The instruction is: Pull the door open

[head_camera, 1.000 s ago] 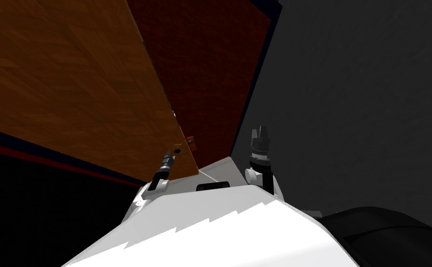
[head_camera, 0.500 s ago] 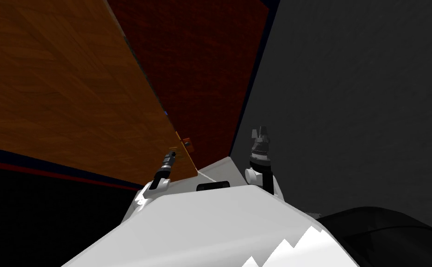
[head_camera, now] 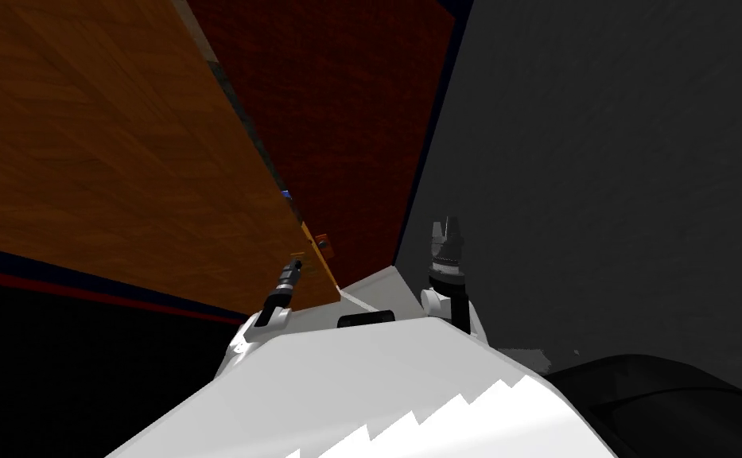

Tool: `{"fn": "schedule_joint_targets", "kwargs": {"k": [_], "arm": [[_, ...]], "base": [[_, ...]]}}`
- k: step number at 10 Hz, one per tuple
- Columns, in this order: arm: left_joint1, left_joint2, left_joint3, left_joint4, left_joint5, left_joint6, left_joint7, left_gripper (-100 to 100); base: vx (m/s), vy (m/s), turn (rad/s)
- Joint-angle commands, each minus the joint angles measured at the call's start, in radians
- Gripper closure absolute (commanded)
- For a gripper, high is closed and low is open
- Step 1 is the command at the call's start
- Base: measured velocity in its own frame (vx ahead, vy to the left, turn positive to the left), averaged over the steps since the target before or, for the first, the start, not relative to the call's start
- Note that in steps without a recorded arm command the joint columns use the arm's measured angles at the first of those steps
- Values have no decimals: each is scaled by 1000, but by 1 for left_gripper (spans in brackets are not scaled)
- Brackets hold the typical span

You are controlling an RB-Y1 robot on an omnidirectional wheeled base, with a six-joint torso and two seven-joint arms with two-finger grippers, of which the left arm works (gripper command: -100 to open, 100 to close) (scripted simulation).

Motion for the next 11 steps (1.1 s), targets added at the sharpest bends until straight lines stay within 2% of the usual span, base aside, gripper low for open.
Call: {"fn": "schedule_joint_targets", "kwargs": {"k": [1,7,8,9,11], "arm": [[27,11,-6,-9,-1,1,10,100],[90,82,-101,-77,-10,-54,83,100],[87,76,-90,-69,-9,-39,74,100],[103,94,-103,-74,-10,-61,91,100],[120,116,-114,-78,-11,-86,108,100]], "base": [[-221,86,-78],[-219,99,-157],[-81,46,-55],[-151,57,-132],[-203,83,-149]]}}
